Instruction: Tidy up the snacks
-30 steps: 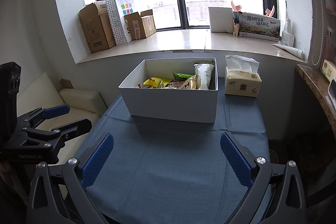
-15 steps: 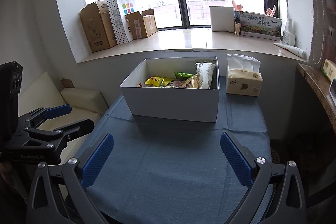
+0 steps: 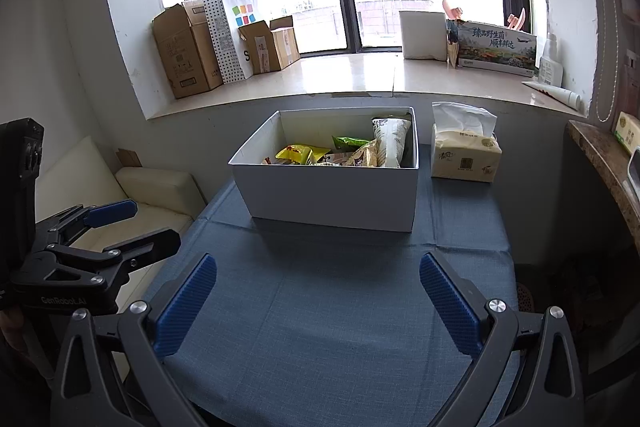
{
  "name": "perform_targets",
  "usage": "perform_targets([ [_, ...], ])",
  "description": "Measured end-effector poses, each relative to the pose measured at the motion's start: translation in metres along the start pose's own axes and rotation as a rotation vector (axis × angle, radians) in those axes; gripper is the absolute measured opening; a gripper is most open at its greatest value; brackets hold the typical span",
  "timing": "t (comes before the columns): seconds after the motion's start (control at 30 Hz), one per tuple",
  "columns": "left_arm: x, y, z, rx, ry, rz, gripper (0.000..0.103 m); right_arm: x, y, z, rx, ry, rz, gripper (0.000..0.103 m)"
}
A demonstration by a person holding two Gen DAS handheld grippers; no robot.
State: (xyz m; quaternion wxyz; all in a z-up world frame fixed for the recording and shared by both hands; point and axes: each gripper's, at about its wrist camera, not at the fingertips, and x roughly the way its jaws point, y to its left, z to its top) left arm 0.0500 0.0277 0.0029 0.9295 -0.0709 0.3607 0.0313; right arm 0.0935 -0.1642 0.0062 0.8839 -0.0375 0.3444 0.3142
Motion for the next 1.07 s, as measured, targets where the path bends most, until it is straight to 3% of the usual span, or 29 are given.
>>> perform_targets([
  [1.07,-0.0009,-0.0028,-0.0008,0.014,0.0,-0.011,0.103,-0.0003,-0.0006,-0.003,-0.004,0.002,0.003,0.103],
])
